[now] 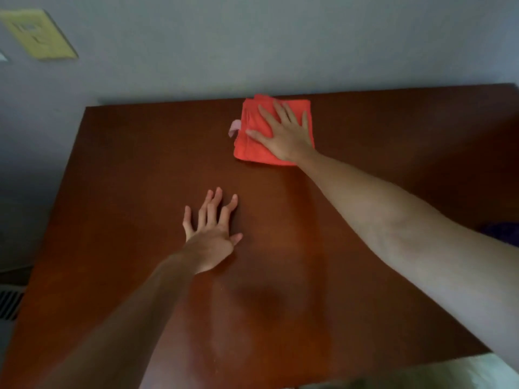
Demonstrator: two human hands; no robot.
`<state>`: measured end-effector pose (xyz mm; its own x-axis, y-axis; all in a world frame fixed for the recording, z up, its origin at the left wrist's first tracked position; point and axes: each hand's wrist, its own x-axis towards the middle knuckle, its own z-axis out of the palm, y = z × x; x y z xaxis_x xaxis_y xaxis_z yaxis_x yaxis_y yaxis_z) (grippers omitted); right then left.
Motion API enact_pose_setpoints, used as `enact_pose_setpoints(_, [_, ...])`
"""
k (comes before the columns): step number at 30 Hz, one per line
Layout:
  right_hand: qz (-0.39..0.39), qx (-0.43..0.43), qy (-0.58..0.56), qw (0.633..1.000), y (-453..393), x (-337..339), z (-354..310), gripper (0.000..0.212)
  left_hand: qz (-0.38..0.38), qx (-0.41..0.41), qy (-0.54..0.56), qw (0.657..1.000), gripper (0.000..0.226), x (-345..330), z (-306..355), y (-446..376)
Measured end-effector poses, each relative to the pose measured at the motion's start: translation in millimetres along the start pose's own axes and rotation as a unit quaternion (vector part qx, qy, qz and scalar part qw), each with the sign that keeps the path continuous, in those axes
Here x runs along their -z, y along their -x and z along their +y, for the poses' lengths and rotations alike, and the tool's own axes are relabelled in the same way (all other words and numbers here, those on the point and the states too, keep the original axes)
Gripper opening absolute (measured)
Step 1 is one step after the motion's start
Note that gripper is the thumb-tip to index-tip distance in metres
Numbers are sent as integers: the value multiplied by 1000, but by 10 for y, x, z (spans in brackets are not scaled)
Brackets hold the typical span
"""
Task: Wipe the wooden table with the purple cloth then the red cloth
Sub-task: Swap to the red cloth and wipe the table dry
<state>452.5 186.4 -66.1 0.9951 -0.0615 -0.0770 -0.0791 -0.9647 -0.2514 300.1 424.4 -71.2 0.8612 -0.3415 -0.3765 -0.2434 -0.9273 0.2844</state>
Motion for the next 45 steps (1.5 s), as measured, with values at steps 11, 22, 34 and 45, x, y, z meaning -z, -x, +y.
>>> enact_pose_setpoints(11, [75, 7, 55, 996, 4016, -415, 335, 89, 24, -6, 10, 1000, 75, 2, 50, 104])
enact_pose_setpoints(22, [77, -2, 37, 996, 3261, -338, 519, 79, 127, -41, 3, 991, 73, -226, 591, -191])
enact_pose_setpoints(34, [15, -28, 5, 999, -511, 238, 993, 80, 155, -66, -60, 984, 68, -379, 507, -214])
enact_pose_setpoints(45, [18, 35, 34, 999, 829, 161, 1179, 85, 138, -42, -41, 989, 77, -294, 565, -188])
